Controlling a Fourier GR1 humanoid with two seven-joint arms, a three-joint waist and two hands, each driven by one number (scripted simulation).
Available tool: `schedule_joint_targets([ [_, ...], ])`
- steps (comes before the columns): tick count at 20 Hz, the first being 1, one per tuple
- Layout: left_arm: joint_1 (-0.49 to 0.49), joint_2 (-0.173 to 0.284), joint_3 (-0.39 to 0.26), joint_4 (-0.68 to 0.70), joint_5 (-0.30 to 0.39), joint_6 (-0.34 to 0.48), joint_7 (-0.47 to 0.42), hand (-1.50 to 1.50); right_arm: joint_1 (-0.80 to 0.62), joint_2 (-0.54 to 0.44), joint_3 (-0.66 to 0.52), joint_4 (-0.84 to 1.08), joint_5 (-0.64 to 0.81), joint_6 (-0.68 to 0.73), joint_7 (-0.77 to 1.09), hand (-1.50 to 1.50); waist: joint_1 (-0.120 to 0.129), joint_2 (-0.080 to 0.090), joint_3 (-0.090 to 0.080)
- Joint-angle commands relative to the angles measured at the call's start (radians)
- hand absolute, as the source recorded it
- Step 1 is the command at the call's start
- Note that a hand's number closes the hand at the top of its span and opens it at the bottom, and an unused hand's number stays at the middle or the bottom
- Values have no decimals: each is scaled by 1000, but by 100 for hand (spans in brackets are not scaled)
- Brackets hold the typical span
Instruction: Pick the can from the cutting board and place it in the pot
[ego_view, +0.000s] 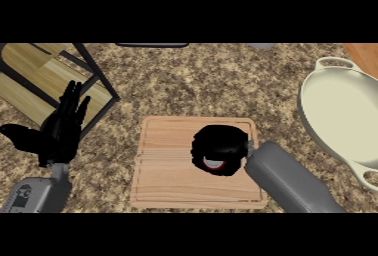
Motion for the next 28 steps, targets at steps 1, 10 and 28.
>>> schedule_joint_targets([
  [1,-81,37,5,-99,-28,6,11,0,-5,-17,-45,-11,21,-54,18,150,-6,-6,25],
  [10,13,64,47,-86,-12,14,-36,0,388,31,23,-298,145,-184,473,150,-106,-42,23],
  [28,-8,79,42,-95,-1,15,-35,0,749,-106,-362,-1176,191,-331,915,150,-73,-10,25],
])
